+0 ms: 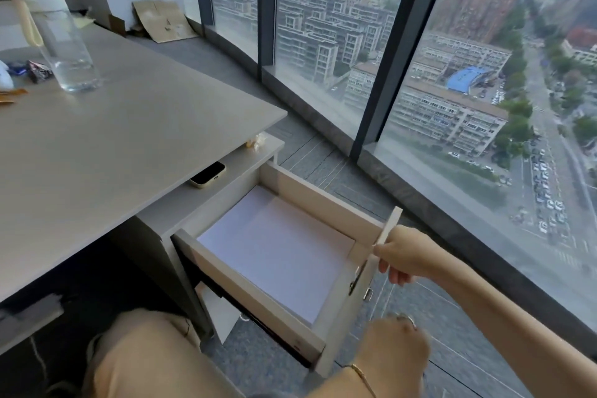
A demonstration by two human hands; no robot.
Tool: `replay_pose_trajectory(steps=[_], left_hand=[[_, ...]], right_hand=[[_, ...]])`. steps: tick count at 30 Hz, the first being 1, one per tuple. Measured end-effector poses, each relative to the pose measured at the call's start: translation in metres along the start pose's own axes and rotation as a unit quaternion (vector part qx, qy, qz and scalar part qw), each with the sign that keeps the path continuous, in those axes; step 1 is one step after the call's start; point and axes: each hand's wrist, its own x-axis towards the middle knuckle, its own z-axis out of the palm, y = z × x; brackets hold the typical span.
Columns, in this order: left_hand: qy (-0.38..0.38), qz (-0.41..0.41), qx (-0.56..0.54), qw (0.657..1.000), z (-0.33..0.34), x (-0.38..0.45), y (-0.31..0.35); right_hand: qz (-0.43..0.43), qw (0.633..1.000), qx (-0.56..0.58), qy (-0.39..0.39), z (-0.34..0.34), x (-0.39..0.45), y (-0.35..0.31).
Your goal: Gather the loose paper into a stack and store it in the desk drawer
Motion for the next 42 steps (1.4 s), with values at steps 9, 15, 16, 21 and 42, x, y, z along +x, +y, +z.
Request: replay_pose_trajectory(steps=[9, 15, 16, 21, 42], left_hand=[[0.006, -0.048, 0.041, 0.998, 0.006, 0.000, -0.060], [0.032, -0.104, 0.104, 0.989, 0.013, 0.000, -0.117], [0.031, -0.112, 0.115, 0.987, 0.014, -0.001, -0.127], [0.026, -0.177, 0.144, 0.973, 0.016, -0.005, -0.184], [0.129, -0.258, -0.101, 0.952, -0.071, -0.060, -0.264]], right_hand=[[-0.052, 0.996, 0.048, 0.058, 0.018, 0.017, -0.035], [-0.100, 0.991, 0.084, 0.037, 0.033, 0.036, -0.093], [-0.108, 0.990, 0.084, 0.031, 0.036, 0.038, -0.104], [-0.172, 0.982, 0.070, 0.020, 0.050, 0.049, -0.156], [-0.252, 0.962, 0.107, 0.003, 0.030, 0.017, -0.229]])
